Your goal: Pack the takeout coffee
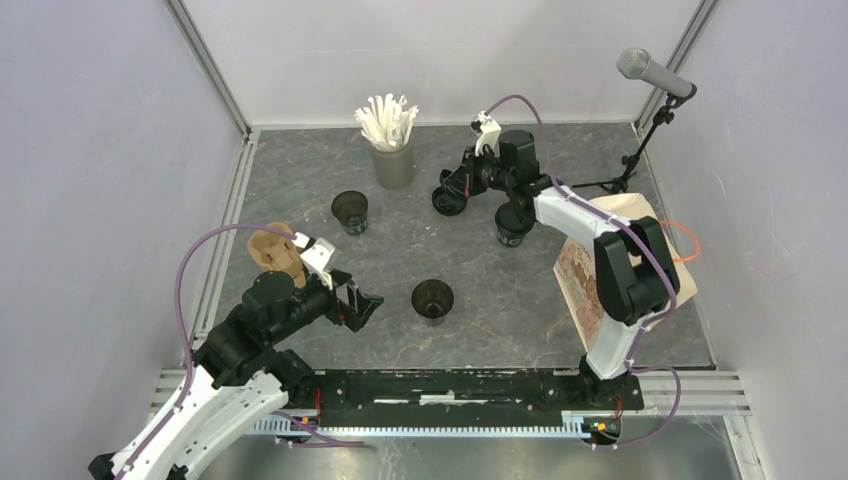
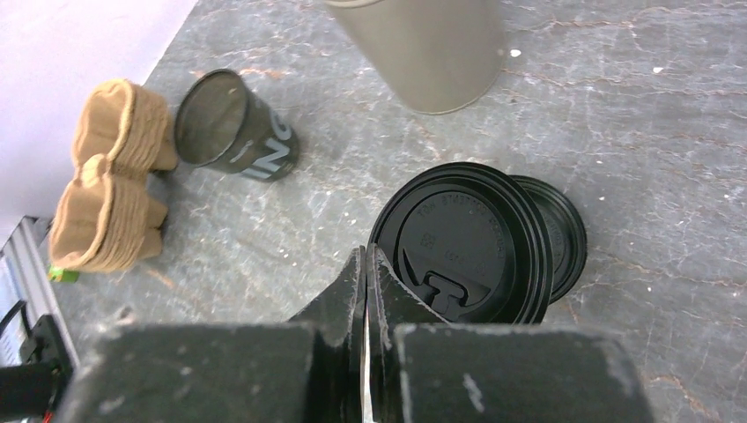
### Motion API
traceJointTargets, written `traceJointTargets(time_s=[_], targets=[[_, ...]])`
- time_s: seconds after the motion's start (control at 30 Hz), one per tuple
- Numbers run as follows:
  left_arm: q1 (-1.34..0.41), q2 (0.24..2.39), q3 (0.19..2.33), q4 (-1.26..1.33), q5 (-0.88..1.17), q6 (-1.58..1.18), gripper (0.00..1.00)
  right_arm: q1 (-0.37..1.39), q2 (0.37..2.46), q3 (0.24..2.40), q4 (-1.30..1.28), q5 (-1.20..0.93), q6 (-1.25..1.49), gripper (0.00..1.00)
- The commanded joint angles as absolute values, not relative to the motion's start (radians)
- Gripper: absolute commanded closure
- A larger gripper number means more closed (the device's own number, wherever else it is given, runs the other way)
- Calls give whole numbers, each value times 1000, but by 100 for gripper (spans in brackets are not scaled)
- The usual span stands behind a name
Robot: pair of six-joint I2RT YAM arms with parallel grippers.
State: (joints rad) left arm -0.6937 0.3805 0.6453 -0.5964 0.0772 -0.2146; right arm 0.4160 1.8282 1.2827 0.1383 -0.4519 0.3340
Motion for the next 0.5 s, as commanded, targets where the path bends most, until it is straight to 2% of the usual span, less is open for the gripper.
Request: traceJointTargets(time_s=[0.0,0.33,0.47], targets=[[-694,397,662,-563,72,-172,0,412,1704,1236,128,-539,316,100],[-693,353,651,-376,200,-3,2,452,1384,993,147,-726,349,100],[-695,395,661,-276,337,238,4,531,1249,890,178,-803,392,100]])
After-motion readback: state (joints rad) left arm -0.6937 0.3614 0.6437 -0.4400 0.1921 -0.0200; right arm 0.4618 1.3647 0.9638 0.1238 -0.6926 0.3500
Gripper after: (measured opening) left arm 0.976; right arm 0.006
